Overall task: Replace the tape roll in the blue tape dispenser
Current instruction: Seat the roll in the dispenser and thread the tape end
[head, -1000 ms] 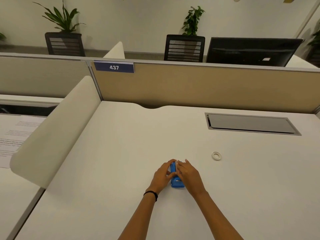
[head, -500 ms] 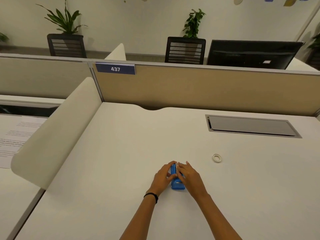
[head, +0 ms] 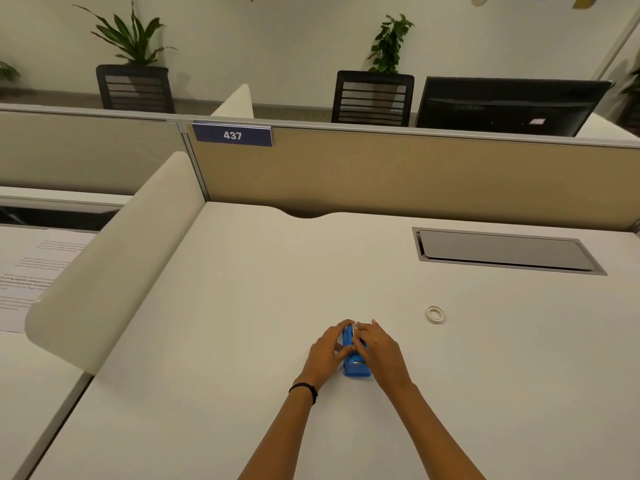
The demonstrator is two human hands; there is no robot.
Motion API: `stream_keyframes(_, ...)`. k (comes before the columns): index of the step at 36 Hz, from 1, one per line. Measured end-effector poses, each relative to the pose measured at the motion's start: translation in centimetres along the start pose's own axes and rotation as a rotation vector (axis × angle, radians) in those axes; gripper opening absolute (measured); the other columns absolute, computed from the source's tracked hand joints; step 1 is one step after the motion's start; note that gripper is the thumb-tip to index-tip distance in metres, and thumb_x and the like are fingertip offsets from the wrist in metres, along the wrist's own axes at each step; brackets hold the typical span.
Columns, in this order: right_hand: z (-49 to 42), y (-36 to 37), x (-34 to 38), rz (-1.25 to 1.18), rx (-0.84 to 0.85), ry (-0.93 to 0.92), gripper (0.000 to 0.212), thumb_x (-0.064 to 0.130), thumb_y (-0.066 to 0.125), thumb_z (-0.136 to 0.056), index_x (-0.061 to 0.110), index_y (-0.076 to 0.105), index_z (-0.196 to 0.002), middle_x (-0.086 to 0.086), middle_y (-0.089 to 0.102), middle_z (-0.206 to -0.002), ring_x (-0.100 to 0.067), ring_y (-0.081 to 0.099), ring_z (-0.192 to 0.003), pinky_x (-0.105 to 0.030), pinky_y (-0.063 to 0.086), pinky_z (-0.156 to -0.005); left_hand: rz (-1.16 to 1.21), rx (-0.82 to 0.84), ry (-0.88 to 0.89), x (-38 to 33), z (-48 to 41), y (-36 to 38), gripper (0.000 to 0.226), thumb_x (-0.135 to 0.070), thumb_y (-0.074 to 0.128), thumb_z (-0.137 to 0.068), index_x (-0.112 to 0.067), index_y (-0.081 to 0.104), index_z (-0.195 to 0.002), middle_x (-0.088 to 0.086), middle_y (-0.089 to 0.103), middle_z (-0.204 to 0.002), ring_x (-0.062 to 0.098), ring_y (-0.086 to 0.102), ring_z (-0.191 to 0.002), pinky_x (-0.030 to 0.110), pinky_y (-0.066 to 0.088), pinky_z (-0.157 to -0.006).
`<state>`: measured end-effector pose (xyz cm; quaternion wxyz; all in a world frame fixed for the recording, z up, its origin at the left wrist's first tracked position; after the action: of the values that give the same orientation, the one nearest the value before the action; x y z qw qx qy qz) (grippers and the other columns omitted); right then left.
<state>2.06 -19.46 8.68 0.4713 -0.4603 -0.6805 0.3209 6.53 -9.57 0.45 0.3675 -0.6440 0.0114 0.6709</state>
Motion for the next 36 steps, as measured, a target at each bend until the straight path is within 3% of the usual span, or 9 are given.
stream_keyframes(2, 0.0, -0.1, 0.3, 0.036, 0.010, -0.037, 0.013, 0.019, 0.074, -0.074, 0.007, 0.069, -0.070, -0.004, 0.074, -0.070, -0.013, 0.069, -0.056, -0.034, 0.058, -0.069, -0.001, 0.002, 0.000, 0.0, 0.0, 0.0, 0.051, -0.036, 0.053, -0.090, -0.029, 0.035, -0.137, -0.001, 0.049, -0.134, 0.017, 0.062, -0.097, 0.028, 0.050, -0.090)
stream_keyframes(4, 0.0, -0.1, 0.4, 0.040, 0.032, -0.047, 0.029, 0.012, 0.090, -0.048, 0.008, 0.069, -0.068, -0.003, 0.074, -0.068, -0.012, 0.068, -0.054, -0.034, 0.059, -0.067, -0.003, 0.002, 0.000, 0.0, 0.0, 0.0, 0.050, -0.036, 0.052, -0.091, -0.029, 0.034, -0.137, -0.001, 0.049, -0.134, 0.017, 0.062, -0.096, 0.028, 0.050, -0.090)
stream_keyframes(7, 0.1, 0.0, 0.4, 0.039, 0.020, -0.052, 0.036, 0.014, 0.092, -0.043, 0.008, 0.069, -0.070, -0.003, 0.074, -0.068, -0.012, 0.068, -0.056, -0.031, 0.060, -0.060, -0.010, 0.000, 0.000, 0.1, -0.1, 0.0, 0.051, -0.035, 0.052, -0.091, -0.028, 0.034, -0.137, 0.000, 0.049, -0.135, 0.014, 0.060, -0.094, 0.027, 0.049, -0.090)
stream_keyframes(13, 0.4, 0.1, 0.3, 0.025, 0.019, -0.087, 0.040, 0.017, 0.091, -0.042, 0.007, 0.070, -0.075, -0.004, 0.074, -0.070, -0.012, 0.069, -0.057, -0.024, 0.058, -0.058, -0.007, -0.002, 0.001, 0.2, -0.2, 0.1, 0.051, -0.036, 0.053, -0.090, -0.028, 0.034, -0.137, -0.001, 0.049, -0.135, 0.012, 0.060, -0.092, 0.026, 0.050, -0.089)
stream_keyframes(18, 0.6, 0.7, 0.2, -0.054, 0.061, -0.030, 0.039, 0.013, 0.087, -0.054, 0.000, 0.069, -0.085, -0.014, 0.074, -0.079, -0.023, 0.071, -0.066, -0.035, 0.060, -0.065, 0.003, -0.006, -0.004, 0.3, -0.2, 0.1, 0.050, -0.039, 0.054, -0.089, -0.031, 0.035, -0.136, -0.003, 0.049, -0.134, 0.012, 0.060, -0.091, 0.025, 0.049, -0.086)
stream_keyframes(21, 0.6, 0.5, 0.4, -0.106, 0.068, 0.024, 0.034, 0.028, 0.067, -0.079, -0.003, 0.068, -0.091, -0.018, 0.073, -0.084, -0.029, 0.071, -0.072, -0.035, 0.059, -0.067, 0.003, -0.008, -0.006, 0.4, -0.2, 0.1, 0.050, -0.038, 0.054, -0.089, -0.031, 0.035, -0.135, -0.002, 0.050, -0.134, 0.015, 0.061, -0.092, 0.024, 0.049, -0.086)
stream_keyframes(23, 0.6, 0.2, 0.7, -0.112, 0.078, -0.001, 0.052, 0.045, 0.046, -0.084, -0.002, 0.068, -0.087, -0.016, 0.074, -0.078, -0.024, 0.071, -0.064, -0.031, 0.060, -0.060, -0.001, -0.006, -0.004, 0.4, -0.3, 0.1, 0.051, -0.038, 0.054, -0.089, -0.032, 0.035, -0.136, -0.002, 0.050, -0.134, 0.015, 0.061, -0.093, 0.022, 0.048, -0.085)
stream_keyframes(31, 0.9, 0.3, 0.5, -0.069, 0.059, -0.002, 0.026, 0.021, 0.078, -0.067, 0.002, 0.069, -0.081, -0.011, 0.074, -0.074, -0.020, 0.070, -0.060, -0.031, 0.061, -0.057, 0.008, -0.007, -0.004, 0.4, -0.2, 0.1, 0.051, -0.040, 0.056, -0.088, -0.033, 0.036, -0.135, -0.004, 0.050, -0.133, 0.015, 0.062, -0.092, 0.025, 0.050, -0.087)
stream_keyframes(36, 0.9, 0.7, 0.2, -0.084, 0.057, 0.021, 0.035, 0.014, 0.084, -0.060, -0.002, 0.068, -0.087, -0.014, 0.074, -0.078, -0.023, 0.070, -0.062, -0.031, 0.060, -0.058, 0.002, -0.009, 0.000, 0.3, -0.1, 0.0, 0.051, -0.040, 0.055, -0.089, -0.032, 0.035, -0.135, -0.003, 0.050, -0.133, 0.015, 0.062, -0.093, 0.026, 0.050, -0.089)
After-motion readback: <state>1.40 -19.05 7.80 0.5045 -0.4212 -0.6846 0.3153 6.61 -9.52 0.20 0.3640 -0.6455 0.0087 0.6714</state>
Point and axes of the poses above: each hand's wrist, its own z-axis away from the middle knuckle, its own y-axis out of the palm, x = y × z, the point moved 6 cm from there along -z, towards the middle knuckle
